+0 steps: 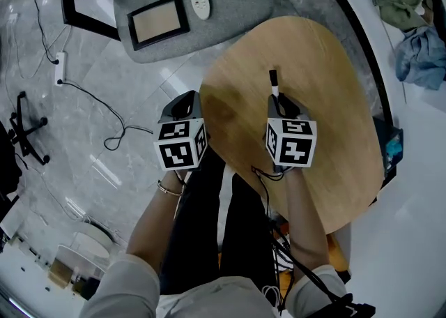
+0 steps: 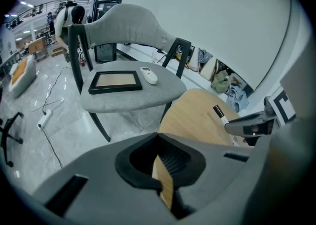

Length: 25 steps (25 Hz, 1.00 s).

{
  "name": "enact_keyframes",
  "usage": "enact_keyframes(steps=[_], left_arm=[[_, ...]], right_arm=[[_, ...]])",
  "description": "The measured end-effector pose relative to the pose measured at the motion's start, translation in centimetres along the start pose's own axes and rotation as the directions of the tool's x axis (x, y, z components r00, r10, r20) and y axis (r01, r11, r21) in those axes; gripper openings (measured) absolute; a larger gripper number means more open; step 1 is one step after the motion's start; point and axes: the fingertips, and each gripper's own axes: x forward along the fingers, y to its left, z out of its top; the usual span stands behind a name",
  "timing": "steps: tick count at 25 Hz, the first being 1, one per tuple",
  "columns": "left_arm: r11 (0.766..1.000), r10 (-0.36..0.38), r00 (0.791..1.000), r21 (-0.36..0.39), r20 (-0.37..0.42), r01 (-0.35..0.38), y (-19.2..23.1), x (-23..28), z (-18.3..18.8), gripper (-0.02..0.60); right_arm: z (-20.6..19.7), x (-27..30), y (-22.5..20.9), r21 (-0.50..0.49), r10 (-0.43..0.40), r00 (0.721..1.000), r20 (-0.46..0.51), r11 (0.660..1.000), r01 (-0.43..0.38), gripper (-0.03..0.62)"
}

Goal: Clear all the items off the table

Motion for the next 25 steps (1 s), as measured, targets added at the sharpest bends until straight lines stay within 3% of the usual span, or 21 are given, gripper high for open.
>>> enact_keyframes(steps=[7, 12, 19, 25], left_arm=[[0.999, 0.022, 0.998, 0.046, 0.053, -0.024, 2.8, 0.6, 4.4, 0.008], [0.997, 0.052, 0.991, 0.05, 0.123, -0.058, 6.0, 1.9, 9.3, 0.008], [0.991, 0.134, 0.977, -0.036, 0.164, -0.129, 12.2, 4.5, 15.6, 0.008], [0.986, 0.158, 0.97, -0.08, 0.186, -0.145, 14.5, 4.2, 17.1, 0.008]], right_arm=[[5.6, 2.2, 1.6, 0.04, 0.043, 0.998, 0.039, 0.998, -0.045, 0.078], [12.0, 5.1, 3.7, 0.076, 0.108, 0.991, 0.082, 0.991, -0.114, 0.078], [20.3, 10.2, 4.8, 0.047, 0.125, 0.987, 0.103, 0.99, -0.131, 0.079], [23.5, 12.5, 4.5, 0.033, 0.1, 0.99, 0.095, 0.994, -0.103, 0.078]])
